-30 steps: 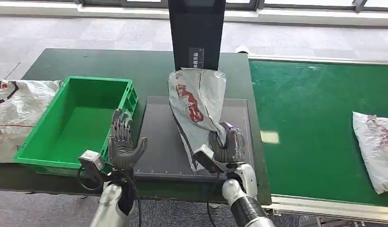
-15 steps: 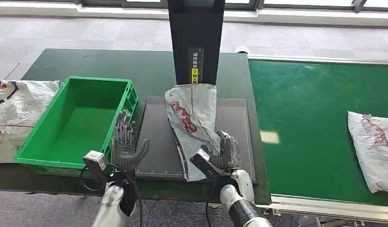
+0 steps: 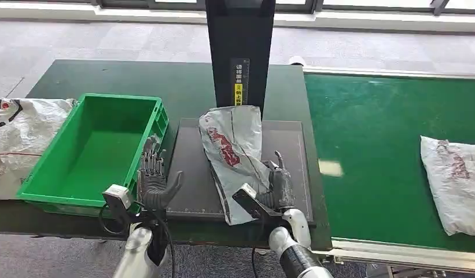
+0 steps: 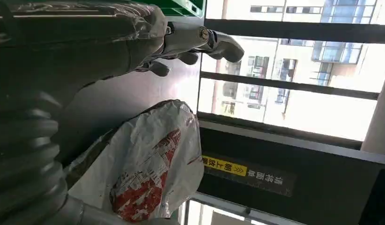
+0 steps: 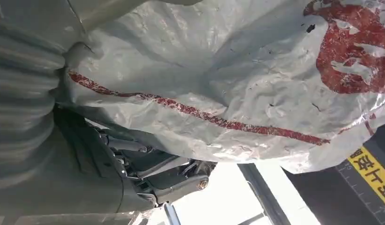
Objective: Moved the parcel from conveyor to table for the left to box.
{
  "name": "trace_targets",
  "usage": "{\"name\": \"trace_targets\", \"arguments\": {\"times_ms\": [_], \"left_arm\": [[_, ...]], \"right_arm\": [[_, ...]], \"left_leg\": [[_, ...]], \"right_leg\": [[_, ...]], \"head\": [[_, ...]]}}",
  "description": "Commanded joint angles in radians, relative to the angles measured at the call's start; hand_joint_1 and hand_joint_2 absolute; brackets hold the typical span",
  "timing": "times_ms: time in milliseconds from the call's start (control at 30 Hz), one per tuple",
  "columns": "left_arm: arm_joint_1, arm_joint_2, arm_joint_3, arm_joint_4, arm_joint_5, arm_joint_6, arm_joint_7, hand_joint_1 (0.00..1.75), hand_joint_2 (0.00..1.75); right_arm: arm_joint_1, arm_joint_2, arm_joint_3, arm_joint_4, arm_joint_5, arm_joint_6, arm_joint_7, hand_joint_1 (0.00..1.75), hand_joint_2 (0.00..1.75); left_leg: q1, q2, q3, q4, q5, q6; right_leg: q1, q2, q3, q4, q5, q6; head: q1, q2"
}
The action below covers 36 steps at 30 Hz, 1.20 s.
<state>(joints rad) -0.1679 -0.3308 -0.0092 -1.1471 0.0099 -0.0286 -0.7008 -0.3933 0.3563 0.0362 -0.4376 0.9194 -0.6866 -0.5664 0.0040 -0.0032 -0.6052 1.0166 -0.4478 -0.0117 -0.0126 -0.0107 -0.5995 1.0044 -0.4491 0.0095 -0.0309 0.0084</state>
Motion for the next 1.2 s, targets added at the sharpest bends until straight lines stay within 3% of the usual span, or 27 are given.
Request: {"name": "trace_targets", "arguments": {"times_ms": [33, 167, 200, 233, 300, 367, 500, 933, 1100, 1200], "left_arm": [[0.002, -0.018, 0.03, 0.027, 0.002, 0.012, 0.003, 0.0, 1.75], [0.013, -0.018, 0.024, 0.017, 0.004, 0.025, 0.003, 0.0, 1.75], [0.018, -0.018, 0.021, 0.012, 0.003, 0.032, 0.003, 0.0, 1.75], [0.008, -0.018, 0.013, 0.032, 0.002, 0.033, 0.003, 0.0, 1.75], [0.012, -0.018, 0.005, 0.022, 0.003, 0.049, 0.003, 0.0, 1.75], [0.032, -0.018, 0.006, -0.002, 0.002, 0.055, 0.003, 0.0, 1.75], [0.068, -0.018, 0.018, -0.047, -0.003, 0.054, 0.003, 0.0, 1.75], [0.08, -0.018, 0.012, -0.062, -0.03, 0.079, 0.003, 0.0, 1.75], [0.053, -0.014, -0.057, -0.059, -0.155, 0.109, 0.003, 0.0, 1.75], [-0.026, -0.018, -0.185, 0.014, -0.324, 0.216, 0.003, 0.0, 1.75]], "right_arm": [[0.064, -0.007, -0.033, -0.239, 0.035, -0.011, -0.025, 0.0, 1.75], [0.194, -0.007, -0.061, -0.597, 0.061, -0.011, -0.024, 0.0, 1.75], [0.239, -0.007, -0.077, -0.737, 0.053, -0.011, -0.041, 0.0, 1.75], [0.319, -0.007, -0.16, -1.114, -0.027, -0.011, -0.132, 0.0, 1.75], [0.355, -0.007, -0.121, -1.252, -0.018, -0.011, -0.1, 0.0, 1.75], [0.369, -0.007, -0.086, -1.271, 0.027, -0.011, -0.054, 0.0, 1.75], [0.357, -0.007, -0.122, -1.194, -0.01, -0.011, -0.115, 0.0, 1.75], [0.356, -0.007, -0.119, -1.24, -0.015, -0.011, -0.121, 0.0, 1.75], [0.379, -0.007, -0.091, -1.347, -0.041, -0.011, -0.132, 0.0, 1.75], [0.367, -0.007, -0.078, -1.366, -0.079, -0.011, -0.132, 0.0, 1.75]], "left_leg": [[0.0, 0.0, 0.001, 0.0, 0.0, 0.0], [0.0, -0.001, 0.003, -0.002, -0.001, 0.0], [0.0, -0.002, 0.001, -0.001, -0.001, 0.0], [0.0, -0.003, 0.003, -0.002, -0.001, 0.0], [-0.001, -0.004, -0.003, 0.001, 0.0, 0.001], [-0.002, -0.006, -0.003, 0.001, 0.0, 0.001], [0.0, -0.002, 0.007, -0.003, -0.003, 0.001], [-0.001, 0.002, 0.006, -0.003, -0.002, 0.001], [-0.001, 0.0, 0.003, -0.001, -0.002, 0.0], [-0.001, -0.001, 0.002, 0.0, -0.002, 0.001]], "right_leg": [[0.0, 0.0, 0.001, -0.001, 0.0, 0.0], [0.0, -0.001, 0.003, -0.002, -0.001, 0.0], [0.0, -0.001, 0.002, -0.001, -0.001, 0.0], [0.0, -0.002, 0.005, -0.002, -0.002, 0.0], [-0.001, -0.004, -0.002, 0.002, -0.001, 0.0], [-0.002, -0.005, -0.001, 0.001, -0.002, 0.0], [0.0, -0.001, 0.008, -0.004, -0.002, 0.0], [-0.001, 0.003, 0.005, -0.003, -0.001, 0.0], [-0.001, 0.0, 0.003, -0.002, -0.002, 0.0], [-0.001, 0.0, 0.003, -0.001, -0.001, 0.0]], "head": [[0.0, 0.0], [0.0, 0.0], [0.0, 0.0], [0.0, 0.0], [0.0, 0.0], [0.0, 0.0], [0.0, 0.0], [0.0, 0.0], [0.0, 0.0], [0.0, 0.0]]}}
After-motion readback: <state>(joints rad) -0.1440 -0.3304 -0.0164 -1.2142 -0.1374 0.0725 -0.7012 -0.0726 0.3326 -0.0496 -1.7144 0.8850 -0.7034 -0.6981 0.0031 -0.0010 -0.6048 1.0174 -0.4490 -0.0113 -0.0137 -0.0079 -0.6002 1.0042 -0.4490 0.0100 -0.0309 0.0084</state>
